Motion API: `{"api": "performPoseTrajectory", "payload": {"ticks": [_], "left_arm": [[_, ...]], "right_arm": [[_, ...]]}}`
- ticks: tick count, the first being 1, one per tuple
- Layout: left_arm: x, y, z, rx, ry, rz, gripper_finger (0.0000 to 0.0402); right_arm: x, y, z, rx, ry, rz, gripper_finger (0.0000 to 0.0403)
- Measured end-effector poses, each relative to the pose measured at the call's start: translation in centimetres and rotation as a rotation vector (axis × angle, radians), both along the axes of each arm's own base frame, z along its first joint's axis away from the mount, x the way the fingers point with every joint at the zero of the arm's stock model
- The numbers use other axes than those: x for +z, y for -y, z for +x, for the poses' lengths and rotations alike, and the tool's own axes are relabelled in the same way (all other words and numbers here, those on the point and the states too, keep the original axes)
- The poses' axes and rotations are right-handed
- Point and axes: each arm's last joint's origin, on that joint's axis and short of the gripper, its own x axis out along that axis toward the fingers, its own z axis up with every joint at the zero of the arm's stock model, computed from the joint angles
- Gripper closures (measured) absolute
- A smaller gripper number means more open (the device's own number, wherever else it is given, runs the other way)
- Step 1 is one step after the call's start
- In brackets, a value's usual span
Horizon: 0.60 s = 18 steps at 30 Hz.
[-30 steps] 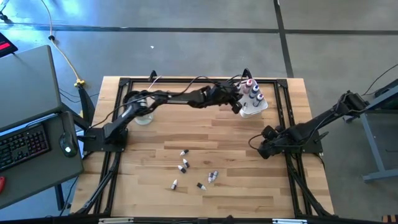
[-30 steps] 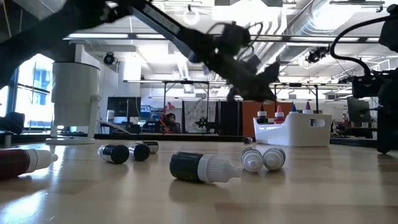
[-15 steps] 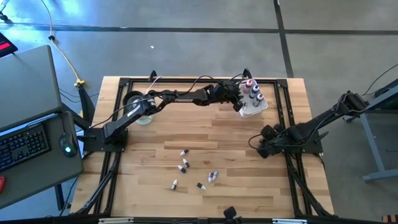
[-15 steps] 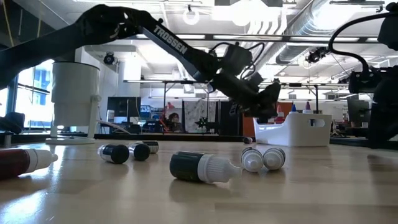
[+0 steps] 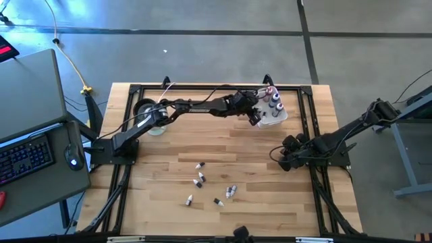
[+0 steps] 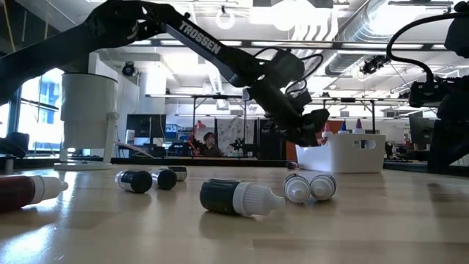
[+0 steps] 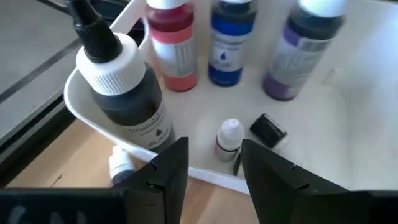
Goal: Pick & Place food coloring
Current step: Put the small blue food coloring bottle into the white bin
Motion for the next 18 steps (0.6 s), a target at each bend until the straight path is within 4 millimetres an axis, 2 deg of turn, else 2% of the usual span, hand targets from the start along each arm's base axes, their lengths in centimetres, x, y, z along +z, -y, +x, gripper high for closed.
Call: {"api": "performPoseTrajectory", "payload": {"ticks": [7,13,18], "left_arm": [[1.5,1.3,-0.2,-0.021,-0.029,0.048,0.0269],[6.3,1.6,-1.5,-0.019,-0.035,0.112,0.0271],[5.4,1.3,-2.5,-0.015,-0.152,0.078,0.0271]], "right_arm": [[0.0,0.0,0.0,0.0,0.0,0.0,0.0355],[0.0,0.0,0.0,0.0,0.001,0.0,0.0356],[0.0,0.0,0.0,0.0,0.001,0.001,0.0359]]}}
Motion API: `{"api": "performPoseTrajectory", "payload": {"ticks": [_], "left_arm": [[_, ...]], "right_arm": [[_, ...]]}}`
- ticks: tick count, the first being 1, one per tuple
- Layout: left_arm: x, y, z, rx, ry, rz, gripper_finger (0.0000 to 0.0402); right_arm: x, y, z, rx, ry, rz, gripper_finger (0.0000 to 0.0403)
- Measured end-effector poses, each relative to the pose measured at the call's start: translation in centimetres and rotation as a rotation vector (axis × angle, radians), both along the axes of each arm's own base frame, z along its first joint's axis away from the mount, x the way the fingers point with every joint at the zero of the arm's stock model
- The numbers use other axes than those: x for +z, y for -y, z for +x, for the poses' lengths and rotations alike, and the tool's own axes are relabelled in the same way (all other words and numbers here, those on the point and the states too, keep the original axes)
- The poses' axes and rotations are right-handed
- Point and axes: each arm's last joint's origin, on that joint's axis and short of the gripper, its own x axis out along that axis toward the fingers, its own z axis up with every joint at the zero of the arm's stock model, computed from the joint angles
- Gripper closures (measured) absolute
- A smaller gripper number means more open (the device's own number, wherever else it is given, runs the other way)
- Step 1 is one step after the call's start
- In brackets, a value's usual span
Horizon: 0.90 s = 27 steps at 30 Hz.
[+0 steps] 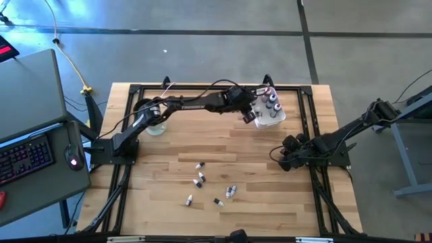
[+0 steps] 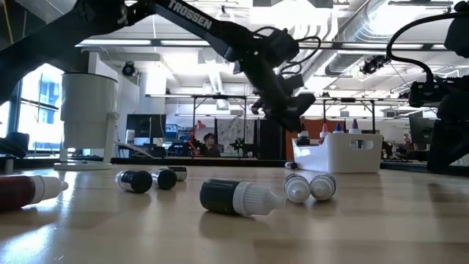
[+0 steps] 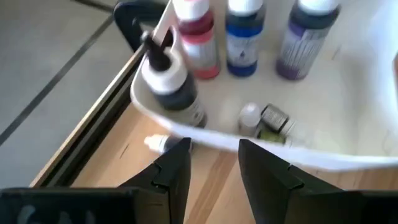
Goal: Pick & Place food coloring
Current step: Put the small blue food coloring bottle into the white bin
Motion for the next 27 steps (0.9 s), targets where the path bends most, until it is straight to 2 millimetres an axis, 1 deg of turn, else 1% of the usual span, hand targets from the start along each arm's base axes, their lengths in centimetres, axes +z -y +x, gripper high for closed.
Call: {"api": "performPoseTrajectory", "payload": {"ticks": [3,7,11,17,23,27], "left_arm": [[-0.3,-0.4,-0.5,0.019,-0.044,-0.019,0.0271],[-1.7,-0.8,-0.6,0.038,-0.09,-0.04,0.0271],[-1.3,-1.6,-0.8,0.059,-0.071,-0.029,0.0271],[-1.4,-3.5,-1.6,0.091,-0.082,-0.041,0.0271],[-1.4,-4.5,-1.8,0.017,-0.036,-0.117,0.0271],[-1.4,-4.5,-1.8,-0.018,-0.031,-0.145,0.0271]], "right_arm": [[0.0,0.0,0.0,0.0,0.0,0.0,0.0359],[0.0,0.0,0.0,0.0,0.001,0.0,0.0359],[0.0,0.0,0.0,0.0,0.002,0.001,0.0359],[0.1,0.0,0.1,0.0,0.008,0.003,0.0359],[0.1,0.0,0.1,0.0,0.008,0.003,0.0355],[0.1,0.0,0.1,0.0,0.007,0.003,0.0358]]}}
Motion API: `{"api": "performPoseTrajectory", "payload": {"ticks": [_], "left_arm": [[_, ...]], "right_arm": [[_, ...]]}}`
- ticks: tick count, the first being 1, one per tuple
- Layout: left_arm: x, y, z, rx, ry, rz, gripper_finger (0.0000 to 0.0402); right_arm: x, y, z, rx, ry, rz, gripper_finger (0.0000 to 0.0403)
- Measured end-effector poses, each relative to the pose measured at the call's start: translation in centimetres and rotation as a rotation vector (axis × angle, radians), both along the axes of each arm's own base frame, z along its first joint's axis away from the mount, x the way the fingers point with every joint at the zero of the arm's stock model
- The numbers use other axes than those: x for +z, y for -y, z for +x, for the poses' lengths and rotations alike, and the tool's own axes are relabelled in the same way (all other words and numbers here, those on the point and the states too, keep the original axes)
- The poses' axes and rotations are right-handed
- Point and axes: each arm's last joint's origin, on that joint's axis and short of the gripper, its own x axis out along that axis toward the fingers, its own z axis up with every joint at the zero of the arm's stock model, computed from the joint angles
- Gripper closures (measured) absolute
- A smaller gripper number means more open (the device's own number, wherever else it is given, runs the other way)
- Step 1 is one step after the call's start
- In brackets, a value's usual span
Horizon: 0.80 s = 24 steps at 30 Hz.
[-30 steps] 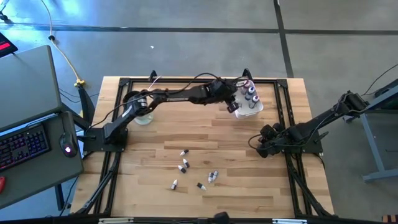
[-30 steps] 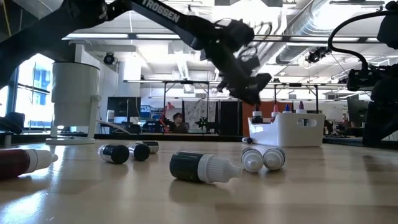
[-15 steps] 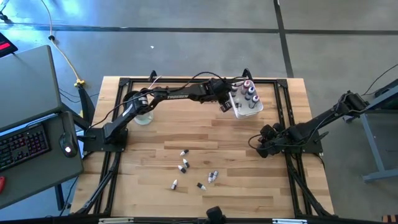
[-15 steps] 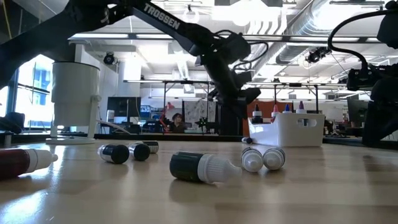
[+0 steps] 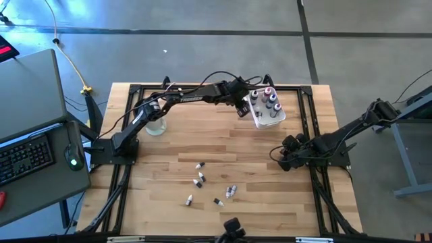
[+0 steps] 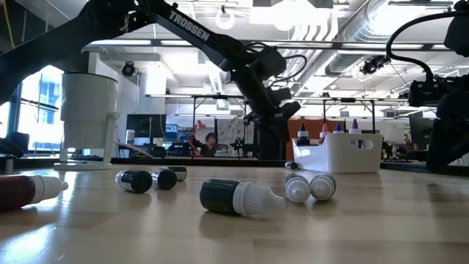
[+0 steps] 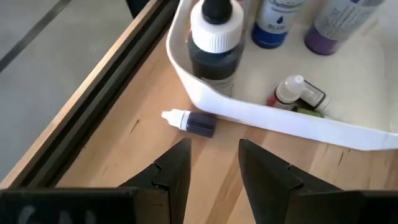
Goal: Pick & Place food coloring
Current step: Put the small blue food coloring bottle into the white bin
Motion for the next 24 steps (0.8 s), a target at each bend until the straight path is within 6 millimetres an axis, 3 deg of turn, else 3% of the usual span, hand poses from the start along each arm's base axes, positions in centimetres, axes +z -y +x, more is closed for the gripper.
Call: {"api": "performPoseTrajectory", "payload": {"ticks": [8,10,14,17,24], "left_arm": [[-0.1,1.6,0.5,-0.074,-0.027,0.004,0.0271],[0.7,2.6,0.2,-0.113,-0.043,-0.03,0.0271],[4.3,5.2,-1.2,-0.194,-0.083,-0.069,0.0271],[7.1,7.4,-3.3,-0.22,-0.182,-0.083,0.0271],[15.9,12.9,-10.7,-0.187,-0.289,-0.013,0.0271]], "right_arm": [[0.0,0.0,0.0,0.0,0.0,0.0,0.0359],[0.0,0.0,0.0,0.0,0.0,0.0,0.0361],[0.0,0.0,0.0,-0.001,0.002,-0.002,0.036],[0.1,0.0,0.2,-0.009,0.027,-0.016,0.0357],[1.5,-0.6,2.3,0.132,0.254,-0.187,0.035]]}}
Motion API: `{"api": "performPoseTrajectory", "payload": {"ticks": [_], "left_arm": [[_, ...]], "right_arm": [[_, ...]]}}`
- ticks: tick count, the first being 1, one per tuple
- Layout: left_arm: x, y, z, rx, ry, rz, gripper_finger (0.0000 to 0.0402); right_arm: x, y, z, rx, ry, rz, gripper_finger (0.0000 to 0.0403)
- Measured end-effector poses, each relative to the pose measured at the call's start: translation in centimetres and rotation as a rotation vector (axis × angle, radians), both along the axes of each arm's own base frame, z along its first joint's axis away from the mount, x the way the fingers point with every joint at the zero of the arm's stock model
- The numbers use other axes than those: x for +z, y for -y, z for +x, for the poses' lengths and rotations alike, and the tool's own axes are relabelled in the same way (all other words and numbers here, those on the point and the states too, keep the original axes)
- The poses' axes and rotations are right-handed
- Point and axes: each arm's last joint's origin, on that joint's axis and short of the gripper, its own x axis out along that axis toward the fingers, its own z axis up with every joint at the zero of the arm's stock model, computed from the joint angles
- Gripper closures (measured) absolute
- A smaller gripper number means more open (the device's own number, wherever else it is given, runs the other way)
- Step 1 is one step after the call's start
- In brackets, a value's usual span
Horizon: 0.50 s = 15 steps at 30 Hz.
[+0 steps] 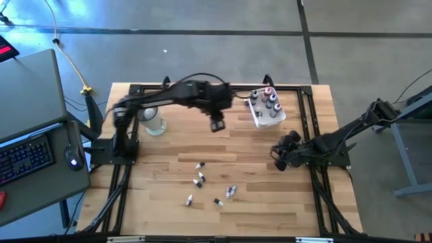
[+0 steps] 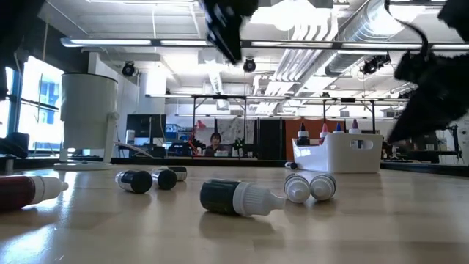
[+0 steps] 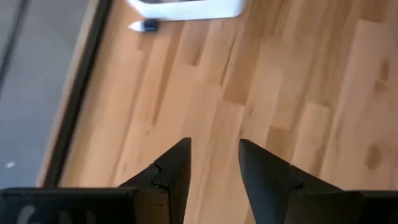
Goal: Pick & Place food coloring
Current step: Put the small blue food coloring bottle into the white bin
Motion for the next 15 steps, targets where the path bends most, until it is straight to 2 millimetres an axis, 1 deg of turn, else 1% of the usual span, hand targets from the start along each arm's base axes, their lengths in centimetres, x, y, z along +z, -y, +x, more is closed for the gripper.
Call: {"api": "performPoseTrajectory", "payload": {"ticks": [2,4,7,8,10,13,15], "left_arm": [[2.3,1.6,-2.1,0.016,0.029,0.022,0.0271],[4.1,3.3,-4.2,0.023,0.046,0.03,0.0271],[6.1,5.6,-7.0,0.024,0.067,0.069,0.0271],[6.3,6.3,-7.7,0.022,0.066,0.088,0.0271],[6.6,7.5,-9.0,0.025,0.06,0.122,0.0271],[5.7,8.9,-10.7,0.053,0.022,0.17,0.0271],[4.6,9.6,-12.0,0.089,-0.002,0.209,0.0271]], "right_arm": [[0.8,-0.3,0.8,0.052,0.085,-0.056,0.0349],[1.7,-0.5,1.6,0.107,0.167,-0.124,0.035],[3.0,-0.5,2.4,0.176,0.255,-0.254,0.0353],[3.4,-0.5,2.7,0.18,0.284,-0.294,0.0354],[4.0,-0.4,3.1,0.172,0.339,-0.313,0.0359],[4.2,-0.3,3.8,0.176,0.387,-0.3,0.0368],[4.0,-0.4,4.3,0.184,0.391,-0.308,0.0375]]}}
